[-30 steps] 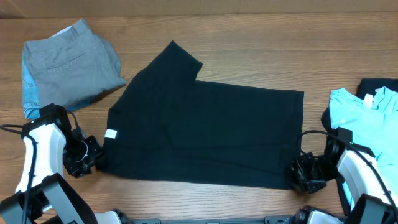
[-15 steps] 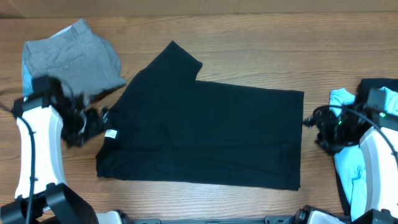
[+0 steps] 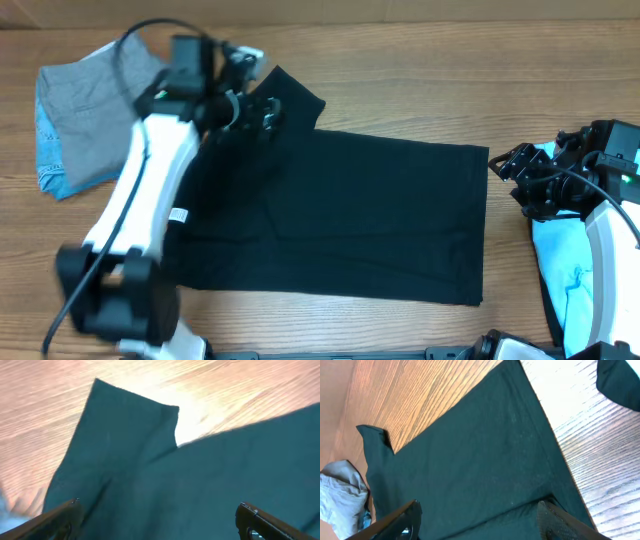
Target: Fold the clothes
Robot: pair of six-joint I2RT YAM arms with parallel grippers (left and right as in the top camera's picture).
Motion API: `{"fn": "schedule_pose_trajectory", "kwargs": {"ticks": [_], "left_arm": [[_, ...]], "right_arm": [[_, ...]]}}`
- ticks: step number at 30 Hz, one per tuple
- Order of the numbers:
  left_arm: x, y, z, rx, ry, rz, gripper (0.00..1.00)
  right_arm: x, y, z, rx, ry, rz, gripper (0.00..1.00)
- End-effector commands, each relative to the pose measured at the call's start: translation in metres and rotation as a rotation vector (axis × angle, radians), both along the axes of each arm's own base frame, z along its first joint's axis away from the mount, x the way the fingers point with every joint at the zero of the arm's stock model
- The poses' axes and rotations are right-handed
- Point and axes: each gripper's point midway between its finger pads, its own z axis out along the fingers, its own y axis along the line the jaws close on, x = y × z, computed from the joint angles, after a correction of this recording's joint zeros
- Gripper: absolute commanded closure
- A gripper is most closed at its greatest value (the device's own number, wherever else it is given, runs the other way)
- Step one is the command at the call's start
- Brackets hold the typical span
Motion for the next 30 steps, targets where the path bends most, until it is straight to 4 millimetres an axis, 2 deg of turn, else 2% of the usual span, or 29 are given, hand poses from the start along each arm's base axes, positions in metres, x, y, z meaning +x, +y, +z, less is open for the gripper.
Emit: {"fn": "schedule_pose_trajectory", "kwargs": {"ticks": [1,2,4,5,11,14,18,22,23,24,28,29,30], "left_arm": [[0.052,0.007,-0.027,0.060,0.013,0.065,0.00],[0.064,0.006,-0.032,0.061,0.011,0.066,0.00],[0.109,0.005,-0.058,0.081,0.000,0.080,0.03],[0.115,0.004,-0.066,0.082,0.005,0.080,0.04],[0.132,0.003,-0.125,0.099,0.048,0.085,0.02],[0.135,0.003,-0.142,0.115,0.052,0.089,0.03],[0.136,-0.001,-0.157,0.119,0.058,0.082,0.11],[0.133,-0.001,-0.166,0.135,0.079,0.083,0.44],[0.130,-0.002,-0.168,0.138,0.089,0.080,0.55],[0.128,-0.002,-0.169,0.139,0.099,0.079,0.61],[0.117,-0.001,-0.171,0.149,0.146,0.075,0.75],[0.113,0.001,-0.169,0.156,0.166,0.075,0.88],[0.110,0.002,-0.165,0.158,0.178,0.075,0.96]], "right_arm": [[0.006,0.000,0.014,-0.013,-0.048,0.013,0.23],[0.005,0.000,0.013,-0.012,-0.045,0.013,0.23],[0.004,0.000,0.013,-0.013,-0.041,0.012,0.23],[0.005,0.000,0.013,-0.014,-0.041,0.012,0.23],[0.006,-0.001,0.014,-0.016,-0.050,0.012,0.23],[0.005,0.000,0.013,-0.014,-0.043,0.012,0.23],[0.004,0.000,0.013,-0.013,-0.040,0.012,0.23],[0.003,0.000,0.012,-0.011,-0.033,0.012,0.23],[0.003,0.000,0.012,-0.012,-0.033,0.012,0.23],[0.003,-0.001,0.012,-0.020,-0.031,0.008,0.23],[0.009,-0.014,0.011,-0.086,-0.046,-0.017,0.23],[0.013,-0.015,0.012,-0.091,-0.062,-0.018,0.22],[0.018,-0.019,0.011,-0.104,-0.075,-0.022,0.22]]}}
